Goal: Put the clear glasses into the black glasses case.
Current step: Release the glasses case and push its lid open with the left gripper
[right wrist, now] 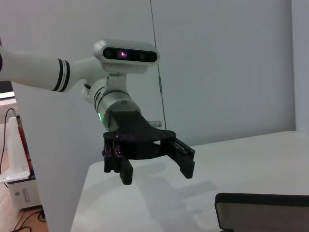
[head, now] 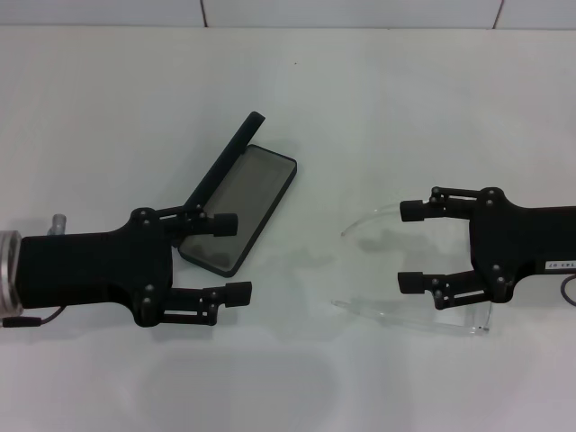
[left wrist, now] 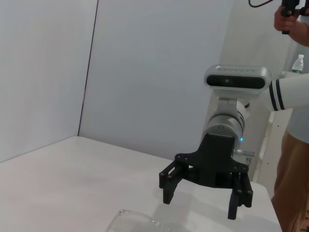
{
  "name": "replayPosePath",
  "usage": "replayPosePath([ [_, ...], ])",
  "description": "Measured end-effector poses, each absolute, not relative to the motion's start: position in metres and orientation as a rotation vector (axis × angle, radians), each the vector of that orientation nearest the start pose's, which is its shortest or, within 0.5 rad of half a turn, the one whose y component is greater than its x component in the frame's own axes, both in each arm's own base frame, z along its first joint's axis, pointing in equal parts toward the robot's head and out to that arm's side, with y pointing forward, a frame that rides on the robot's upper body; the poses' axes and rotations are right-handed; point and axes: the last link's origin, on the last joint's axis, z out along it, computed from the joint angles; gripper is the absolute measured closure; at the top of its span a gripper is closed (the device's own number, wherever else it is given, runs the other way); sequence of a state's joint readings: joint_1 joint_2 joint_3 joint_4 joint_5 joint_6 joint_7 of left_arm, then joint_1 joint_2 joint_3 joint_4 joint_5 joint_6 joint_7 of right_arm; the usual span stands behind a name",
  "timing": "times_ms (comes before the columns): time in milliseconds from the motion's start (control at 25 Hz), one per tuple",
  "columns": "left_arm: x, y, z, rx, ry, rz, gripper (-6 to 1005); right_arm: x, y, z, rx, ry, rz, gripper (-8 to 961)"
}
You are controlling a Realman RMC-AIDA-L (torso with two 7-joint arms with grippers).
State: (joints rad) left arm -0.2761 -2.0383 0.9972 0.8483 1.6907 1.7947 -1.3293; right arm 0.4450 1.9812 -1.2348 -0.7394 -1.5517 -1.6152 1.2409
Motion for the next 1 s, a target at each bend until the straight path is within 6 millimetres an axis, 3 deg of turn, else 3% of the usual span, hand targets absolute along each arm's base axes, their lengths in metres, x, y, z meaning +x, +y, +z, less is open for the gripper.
replayPosePath([
  [480,-0.261,0.26,0.022,-2.862,-0.402,-0.914,139,0.225,0.305,-0.005,-2.946,0.172,0.835,96],
  [680,-0.257,0.269,0.032,-2.706,-0.421,-1.014,139,0.225,0.305,-0.006,-2.944,0.177,0.838,96],
  [880,-0.241,0.299,0.058,-2.576,-0.639,-1.098,140,0.223,0.304,-0.008,-2.942,0.182,0.846,96],
  [1000,-0.224,0.324,0.073,-2.603,-0.833,-0.942,140,0.223,0.304,-0.009,-2.941,0.186,0.847,96],
])
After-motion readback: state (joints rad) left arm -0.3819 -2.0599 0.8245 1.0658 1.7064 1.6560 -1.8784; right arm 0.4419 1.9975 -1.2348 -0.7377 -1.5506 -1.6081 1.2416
